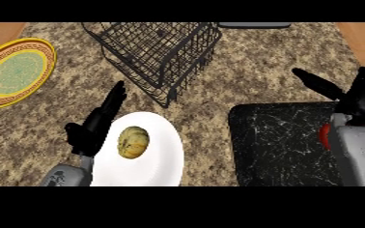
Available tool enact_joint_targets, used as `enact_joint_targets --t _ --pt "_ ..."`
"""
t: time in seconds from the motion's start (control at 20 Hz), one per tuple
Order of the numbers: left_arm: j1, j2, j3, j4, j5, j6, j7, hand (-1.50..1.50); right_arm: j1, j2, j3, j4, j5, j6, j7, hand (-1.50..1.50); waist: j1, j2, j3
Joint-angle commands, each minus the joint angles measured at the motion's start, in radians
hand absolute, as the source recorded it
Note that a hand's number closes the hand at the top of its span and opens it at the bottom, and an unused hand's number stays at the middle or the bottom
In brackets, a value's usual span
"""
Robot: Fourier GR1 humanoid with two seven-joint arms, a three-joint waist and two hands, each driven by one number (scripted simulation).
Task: Pick the tomato from the tray and place it in the tiered basket
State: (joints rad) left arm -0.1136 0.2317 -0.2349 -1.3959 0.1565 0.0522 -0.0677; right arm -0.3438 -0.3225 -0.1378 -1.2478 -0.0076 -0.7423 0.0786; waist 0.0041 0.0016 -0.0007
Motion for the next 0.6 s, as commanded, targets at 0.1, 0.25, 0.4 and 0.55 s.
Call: enact_joint_targets --t 0.1,0.25,0.4,0.55 --pt "0.001 -0.004 0.021 0.025 0.002 -0.004 -0.022 0.00 0.020 -0.189 0.166 -0.084 0.233 0.018 0.379 -1.50 -0.022 -0.011 -0.006" --pt "0.021 -0.007 0.013 0.032 -0.005 0.002 -0.030 0.00 0.052 -0.323 0.221 -0.013 0.301 0.173 0.514 -1.50 -0.031 -0.012 -0.014" --pt "-0.005 0.024 0.041 0.033 0.012 -0.020 -0.019 0.00 0.051 -0.398 0.302 -0.004 0.318 0.367 0.671 -1.50 -0.020 -0.010 -0.017" --pt "0.019 0.016 0.025 0.030 0.012 -0.029 -0.021 0.00 0.028 -0.474 0.370 -0.044 0.315 0.562 0.825 -1.50 -0.010 -0.016 -0.018"
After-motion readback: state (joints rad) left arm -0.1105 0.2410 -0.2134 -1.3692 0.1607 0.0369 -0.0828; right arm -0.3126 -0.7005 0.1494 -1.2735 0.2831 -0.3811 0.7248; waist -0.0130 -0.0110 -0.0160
